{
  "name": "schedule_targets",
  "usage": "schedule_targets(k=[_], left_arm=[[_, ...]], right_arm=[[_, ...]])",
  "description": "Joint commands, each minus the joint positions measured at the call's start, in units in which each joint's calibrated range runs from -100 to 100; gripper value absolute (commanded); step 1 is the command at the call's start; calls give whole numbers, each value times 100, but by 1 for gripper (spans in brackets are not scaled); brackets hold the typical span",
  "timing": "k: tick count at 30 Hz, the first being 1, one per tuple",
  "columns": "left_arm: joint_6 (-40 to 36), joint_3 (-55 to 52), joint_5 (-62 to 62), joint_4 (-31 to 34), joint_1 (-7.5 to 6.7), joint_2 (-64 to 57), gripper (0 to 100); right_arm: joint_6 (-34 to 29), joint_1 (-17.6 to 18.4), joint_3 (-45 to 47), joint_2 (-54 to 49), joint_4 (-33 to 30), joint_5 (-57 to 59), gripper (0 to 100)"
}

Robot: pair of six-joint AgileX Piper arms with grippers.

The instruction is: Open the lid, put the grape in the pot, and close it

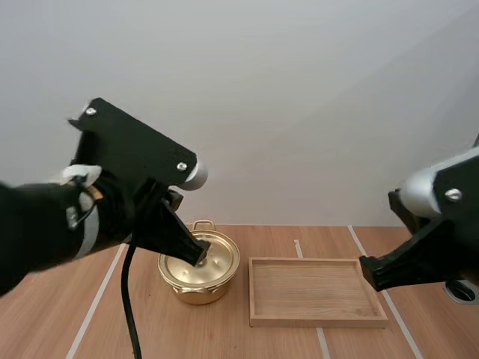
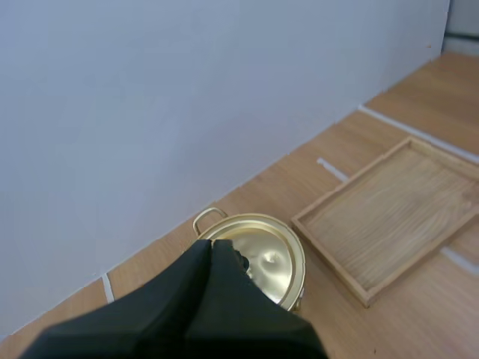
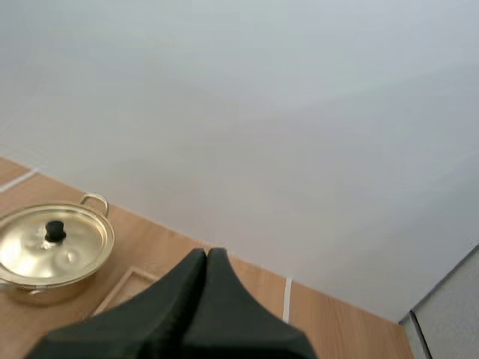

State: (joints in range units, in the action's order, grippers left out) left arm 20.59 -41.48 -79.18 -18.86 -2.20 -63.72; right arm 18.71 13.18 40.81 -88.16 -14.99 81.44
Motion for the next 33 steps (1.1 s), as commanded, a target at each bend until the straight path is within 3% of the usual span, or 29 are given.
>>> schedule_targets(k=[1, 8, 13, 19, 23, 27, 33], left_arm=[[-729, -68, 58, -149, -4, -1074, 0], [-1318, -361, 812, -149, -4, -2720, 0], [-1742, -1425, 2520, -149, -4, -3628, 0], [-1713, -2278, 3287, 358, 10, -3543, 0], [-1358, -3069, 3735, 1186, 10, -3532, 0], [-1324, -3875, 4299, 1198, 10, -3532, 0], [-1483, -5453, 6626, 1187, 10, -3532, 0]], right_arm=[[-70, -32, -31, -429, 238, -383, 0], [-196, -308, -23, -648, 711, -540, 0], [-411, -667, 355, -1022, 921, -2001, 0], [-411, -1034, 1909, -1184, 1063, -3072, 0], [-422, -1147, 3317, -1147, 1135, -4220, 0], [-422, -1147, 4319, -1147, 1135, -4329, 0], [-422, -1147, 5473, -1147, 1135, -5572, 0]])
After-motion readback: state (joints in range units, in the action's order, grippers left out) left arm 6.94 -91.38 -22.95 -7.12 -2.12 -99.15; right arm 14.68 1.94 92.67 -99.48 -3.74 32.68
